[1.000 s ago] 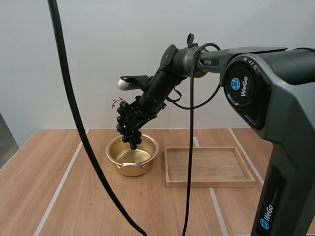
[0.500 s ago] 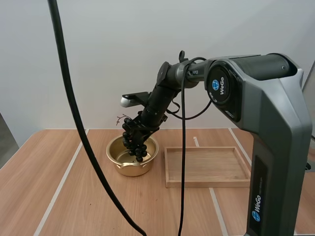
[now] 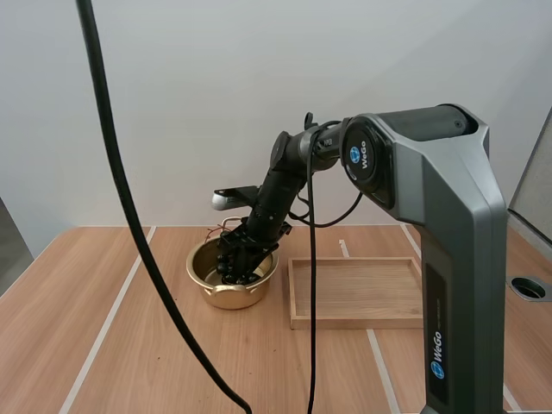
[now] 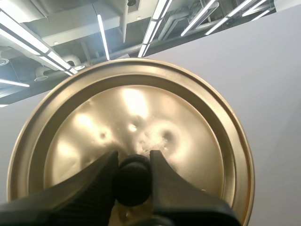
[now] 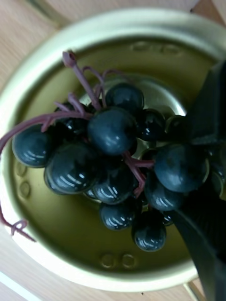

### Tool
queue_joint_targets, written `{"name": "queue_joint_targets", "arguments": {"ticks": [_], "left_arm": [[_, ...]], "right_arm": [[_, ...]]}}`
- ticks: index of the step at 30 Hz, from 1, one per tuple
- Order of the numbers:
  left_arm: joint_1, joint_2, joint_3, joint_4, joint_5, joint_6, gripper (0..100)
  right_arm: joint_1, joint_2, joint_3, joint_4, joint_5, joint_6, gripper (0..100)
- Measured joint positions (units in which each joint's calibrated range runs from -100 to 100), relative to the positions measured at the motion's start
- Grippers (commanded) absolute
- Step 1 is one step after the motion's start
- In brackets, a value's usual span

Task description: Open the pot, put the grape inside, and close it

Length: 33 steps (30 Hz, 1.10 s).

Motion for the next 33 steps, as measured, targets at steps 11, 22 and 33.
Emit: {"name": "queue_joint_targets", "arguments": {"ticks": [11,22,33], "left_arm": [[0.00,0.13,0.00,0.12,0.00,-0.10,0],[0.00,0.13,0.00,0.12,0.00,-0.10,0],[0.00,0.13,0.00,0.12,0.00,-0.10,0]], "right_arm": [[0.52,1.03,-0.15,0.16,1.97,0.00,0],[0.52,1.26,-0.15,-0.76,2.14,0.19,100],[0.52,1.26,-0.25,-0.53,1.97,0.19,100]]}}
